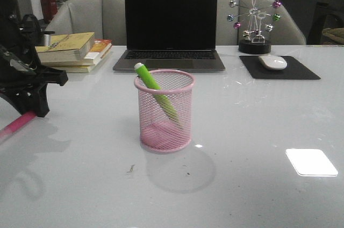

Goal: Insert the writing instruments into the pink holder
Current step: 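Lift the pink marker upright with the left gripper toward the holder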

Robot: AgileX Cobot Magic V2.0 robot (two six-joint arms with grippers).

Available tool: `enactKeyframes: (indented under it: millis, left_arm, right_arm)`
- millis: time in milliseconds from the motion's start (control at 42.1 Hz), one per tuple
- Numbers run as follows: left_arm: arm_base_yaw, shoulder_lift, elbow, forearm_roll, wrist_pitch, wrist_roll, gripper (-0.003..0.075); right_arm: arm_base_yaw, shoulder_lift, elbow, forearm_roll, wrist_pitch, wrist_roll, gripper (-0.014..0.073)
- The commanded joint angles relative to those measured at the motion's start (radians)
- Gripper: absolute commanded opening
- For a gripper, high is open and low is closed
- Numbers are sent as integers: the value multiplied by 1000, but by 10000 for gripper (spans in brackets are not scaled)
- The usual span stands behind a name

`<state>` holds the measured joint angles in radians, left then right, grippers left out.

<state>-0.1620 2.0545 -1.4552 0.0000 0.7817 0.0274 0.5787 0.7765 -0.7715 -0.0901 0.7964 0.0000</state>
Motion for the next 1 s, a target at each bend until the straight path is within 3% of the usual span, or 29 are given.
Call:
enactKeyframes:
  millis: [0,261,498,759,973]
  left_arm:
    - [-8,-148,8,-49,-77,23,92]
    - [-130,-505,280,-141,-469,73,93]
    - [-358,-775,540,-149,-953,73,92]
    - [-597,-729,633,-147,-1334,73,93]
    - [-681,-555,633,-145,-1628,73,92]
  right_arm:
    - [-3,-7,-27,-6,-56,-8,447]
    - [-3,-7,-27,-6,-56,-8,447]
    - [-3,-7,-27,-6,-56,-8,447]
    - [-3,-7,-27,-6,-56,-8,447]
    - [-3,-7,-27,-6,-56,-8,447]
